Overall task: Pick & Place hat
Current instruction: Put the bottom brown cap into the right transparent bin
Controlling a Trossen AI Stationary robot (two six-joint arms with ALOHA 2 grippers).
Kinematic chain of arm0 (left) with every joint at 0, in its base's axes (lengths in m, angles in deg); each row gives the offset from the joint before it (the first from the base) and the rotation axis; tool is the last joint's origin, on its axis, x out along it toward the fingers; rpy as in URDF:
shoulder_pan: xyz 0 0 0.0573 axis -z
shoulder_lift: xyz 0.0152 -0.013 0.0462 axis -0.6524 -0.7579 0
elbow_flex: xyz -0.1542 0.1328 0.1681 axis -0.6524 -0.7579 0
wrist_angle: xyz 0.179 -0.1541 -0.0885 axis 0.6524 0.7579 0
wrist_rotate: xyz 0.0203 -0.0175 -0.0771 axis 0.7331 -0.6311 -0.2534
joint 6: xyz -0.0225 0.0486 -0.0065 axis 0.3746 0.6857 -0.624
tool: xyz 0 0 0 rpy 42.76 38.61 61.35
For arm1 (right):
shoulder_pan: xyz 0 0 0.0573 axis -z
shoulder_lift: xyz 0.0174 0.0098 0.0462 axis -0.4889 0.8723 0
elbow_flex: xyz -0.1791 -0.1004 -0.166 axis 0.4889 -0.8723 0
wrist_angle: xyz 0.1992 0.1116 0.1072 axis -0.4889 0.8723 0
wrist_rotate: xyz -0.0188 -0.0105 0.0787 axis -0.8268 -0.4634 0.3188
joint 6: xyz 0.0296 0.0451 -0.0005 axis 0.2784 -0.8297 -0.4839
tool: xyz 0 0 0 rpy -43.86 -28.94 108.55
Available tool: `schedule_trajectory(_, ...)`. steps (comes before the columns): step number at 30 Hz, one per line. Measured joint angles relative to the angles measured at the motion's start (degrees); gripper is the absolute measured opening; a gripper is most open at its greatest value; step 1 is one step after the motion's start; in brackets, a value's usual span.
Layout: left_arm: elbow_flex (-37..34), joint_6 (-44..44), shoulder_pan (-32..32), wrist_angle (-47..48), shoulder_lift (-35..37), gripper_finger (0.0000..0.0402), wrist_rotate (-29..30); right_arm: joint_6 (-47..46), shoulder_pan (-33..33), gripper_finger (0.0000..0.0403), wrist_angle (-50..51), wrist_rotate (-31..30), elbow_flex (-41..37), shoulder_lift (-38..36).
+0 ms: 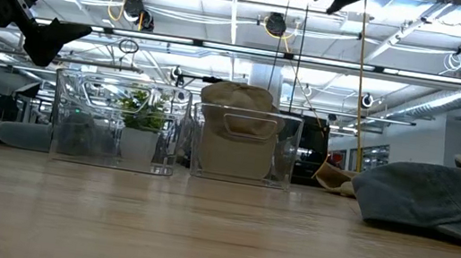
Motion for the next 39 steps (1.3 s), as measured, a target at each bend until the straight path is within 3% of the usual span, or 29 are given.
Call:
schedule_trajectory(5,0.0,0.0,0.0,0.0,0.0,0.0381,0.0,-7.5,-0.8,0.0290,5.3,8.3,0.0,-1.9)
schedule_trajectory(15,0.0,0.0,0.0,0.0,0.0,0.0381,0.0,-23.1,-5.5,0.0290,15.9,11.0,0.0,-7.4)
schedule_trajectory(23,0.0,0.0,0.0,0.0,0.0,0.0381,0.0,-36.4,-7.0,0.0290,25.6,20.7,0.0,-6.7)
schedule_trajectory(31,0.0,0.0,0.0,0.0,0.0,0.0381,0.0,-48.5,-8.2,0.0290,27.2,29.5,0.0,-6.2)
schedule_trajectory(35,0.0,0.0,0.0,0.0,0.0,0.0381,0.0,-56.5,-12.0,0.0290,27.0,29.0,0.0,-6.6)
schedule_trajectory(39,0.0,0.0,0.0,0.0,0.0,0.0381,0.0,-66.0,-17.9,0.0290,27.1,24.2,0.0,-7.2)
